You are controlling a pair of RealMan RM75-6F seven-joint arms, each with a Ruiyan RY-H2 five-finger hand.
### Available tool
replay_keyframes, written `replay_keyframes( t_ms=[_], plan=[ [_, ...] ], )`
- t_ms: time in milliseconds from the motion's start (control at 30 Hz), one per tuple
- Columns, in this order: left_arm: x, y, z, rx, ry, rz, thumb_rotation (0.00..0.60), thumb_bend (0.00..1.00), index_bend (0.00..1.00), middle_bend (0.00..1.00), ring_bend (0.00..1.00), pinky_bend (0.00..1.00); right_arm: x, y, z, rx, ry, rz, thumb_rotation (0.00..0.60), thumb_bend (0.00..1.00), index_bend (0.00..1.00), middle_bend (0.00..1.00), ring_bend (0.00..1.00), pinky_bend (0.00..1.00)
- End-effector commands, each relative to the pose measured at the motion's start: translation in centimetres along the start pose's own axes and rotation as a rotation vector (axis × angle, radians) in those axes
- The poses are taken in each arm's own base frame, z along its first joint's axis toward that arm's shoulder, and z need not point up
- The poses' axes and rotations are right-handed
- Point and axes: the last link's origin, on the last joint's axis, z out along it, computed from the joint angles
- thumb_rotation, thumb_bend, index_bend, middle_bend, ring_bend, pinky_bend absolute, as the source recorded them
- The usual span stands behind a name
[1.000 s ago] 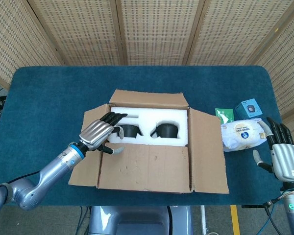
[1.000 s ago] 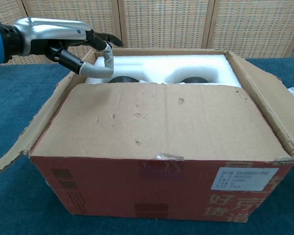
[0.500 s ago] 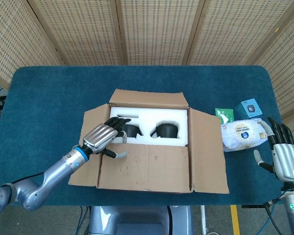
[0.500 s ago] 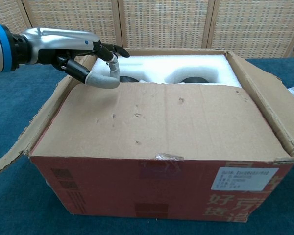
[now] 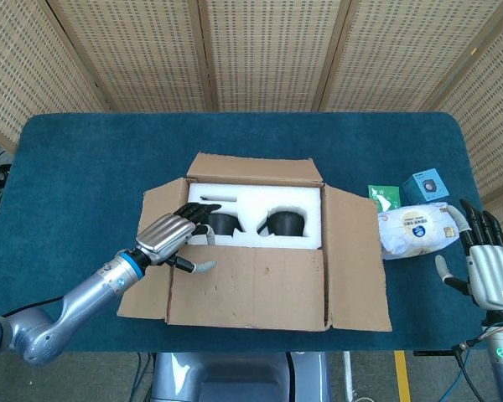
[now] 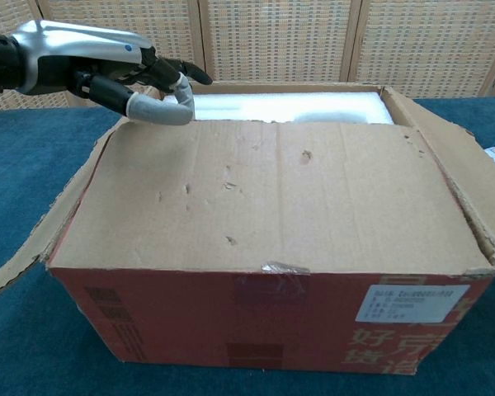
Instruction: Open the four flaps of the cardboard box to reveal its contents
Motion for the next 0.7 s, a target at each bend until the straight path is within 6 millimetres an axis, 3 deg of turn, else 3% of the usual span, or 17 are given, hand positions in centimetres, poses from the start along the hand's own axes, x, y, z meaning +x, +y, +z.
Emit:
replay_keyframes(
  t_ms=[33,300,700],
  plan=[
    [1.0,0.2,-1.0,-0.021,0.019,-0.032,0.26,0.27,0.45,0.0,0.0,0.0,0.0,0.0,0.0,0.0,0.002,0.0,0.6,0.44,0.0,0.0,0.0,0.0],
    [3.1,1.3,-3.0,-0.086,0.057,-0.089,0.252,0.27,0.45,0.0,0.0,0.0,0.0,-0.3,0.1,0.006,-0.002,-0.001,0.6,0.44,0.0,0.0,0.0,0.0],
    [4.4,3.5,-6.4,-0.219,0.069,-0.091,0.236,0.26,0.45,0.0,0.0,0.0,0.1,-0.7,0.2,0.011,0.004,-0.003,0.6,0.44,0.0,0.0,0.0,0.0]
  ],
)
